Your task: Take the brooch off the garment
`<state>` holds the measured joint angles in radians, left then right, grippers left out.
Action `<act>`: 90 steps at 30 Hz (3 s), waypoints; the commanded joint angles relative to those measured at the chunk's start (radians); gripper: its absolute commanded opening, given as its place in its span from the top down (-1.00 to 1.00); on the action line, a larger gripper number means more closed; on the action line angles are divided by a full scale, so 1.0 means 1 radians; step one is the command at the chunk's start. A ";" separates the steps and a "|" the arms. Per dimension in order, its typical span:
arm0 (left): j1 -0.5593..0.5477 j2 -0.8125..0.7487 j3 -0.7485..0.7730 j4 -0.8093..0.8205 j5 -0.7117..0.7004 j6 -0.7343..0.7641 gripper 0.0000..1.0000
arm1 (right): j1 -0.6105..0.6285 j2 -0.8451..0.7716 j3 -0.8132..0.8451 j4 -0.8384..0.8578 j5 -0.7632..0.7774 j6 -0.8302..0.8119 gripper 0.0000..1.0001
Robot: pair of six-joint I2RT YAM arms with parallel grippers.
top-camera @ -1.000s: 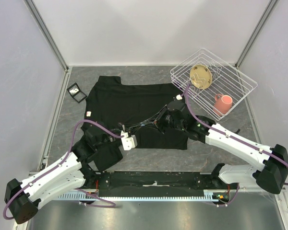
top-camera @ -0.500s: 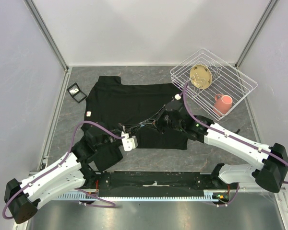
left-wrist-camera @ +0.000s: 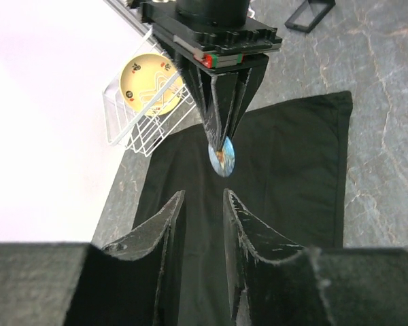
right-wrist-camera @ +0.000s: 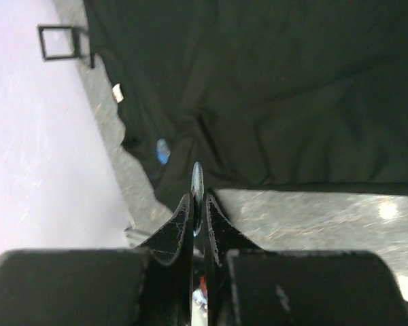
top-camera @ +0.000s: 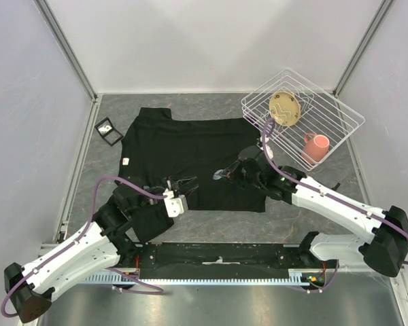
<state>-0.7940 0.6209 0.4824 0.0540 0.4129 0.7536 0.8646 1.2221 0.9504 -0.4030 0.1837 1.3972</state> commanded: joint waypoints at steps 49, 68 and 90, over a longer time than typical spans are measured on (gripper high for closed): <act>-0.248 -0.090 0.048 0.116 -0.289 -0.306 0.20 | -0.901 -0.059 -0.329 0.015 0.407 -0.685 1.00; -0.264 -0.095 0.044 0.115 -0.299 -0.290 0.18 | -0.926 -0.042 -0.386 0.092 0.379 -0.690 0.92; -0.272 -0.096 0.041 0.110 -0.306 -0.287 0.18 | -0.932 -0.055 -0.404 0.093 0.373 -0.684 0.65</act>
<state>-1.0580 0.5289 0.5266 0.1287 0.1280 0.4400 -0.0628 1.1782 0.5568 -0.3222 0.5503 0.7105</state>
